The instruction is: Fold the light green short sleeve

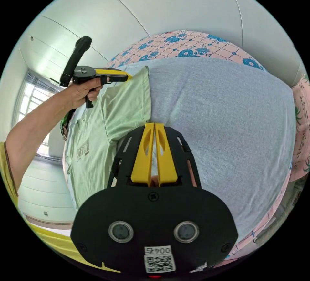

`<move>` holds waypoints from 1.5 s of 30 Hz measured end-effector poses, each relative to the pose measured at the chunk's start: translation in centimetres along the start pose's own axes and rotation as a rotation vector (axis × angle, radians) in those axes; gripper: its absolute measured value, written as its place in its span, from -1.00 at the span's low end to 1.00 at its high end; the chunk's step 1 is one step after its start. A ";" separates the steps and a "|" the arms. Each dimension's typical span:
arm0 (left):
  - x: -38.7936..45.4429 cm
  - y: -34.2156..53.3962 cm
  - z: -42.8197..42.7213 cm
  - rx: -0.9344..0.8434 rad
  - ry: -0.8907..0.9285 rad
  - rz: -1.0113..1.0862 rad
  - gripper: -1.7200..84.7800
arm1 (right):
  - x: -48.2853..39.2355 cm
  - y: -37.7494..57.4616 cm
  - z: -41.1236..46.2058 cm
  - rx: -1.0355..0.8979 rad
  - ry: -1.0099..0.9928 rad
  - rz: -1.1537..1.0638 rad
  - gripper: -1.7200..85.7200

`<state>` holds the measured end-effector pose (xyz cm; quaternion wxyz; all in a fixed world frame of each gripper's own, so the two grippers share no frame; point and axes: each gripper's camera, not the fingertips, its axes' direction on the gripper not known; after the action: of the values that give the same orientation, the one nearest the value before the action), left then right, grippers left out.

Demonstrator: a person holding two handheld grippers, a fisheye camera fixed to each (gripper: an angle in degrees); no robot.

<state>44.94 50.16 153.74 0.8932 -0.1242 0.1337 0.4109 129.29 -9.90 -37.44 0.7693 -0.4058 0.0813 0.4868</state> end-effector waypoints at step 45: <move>0.5 -1.4 -1.7 0.041 0.168 0.355 -0.94 | 4.3 -1.6 5.6 -0.044 -0.423 0.467 -0.97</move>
<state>46.09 49.11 152.09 0.7948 -0.1142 0.2360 0.5473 131.34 -3.31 -35.11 0.6277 -0.2824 0.0000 0.7255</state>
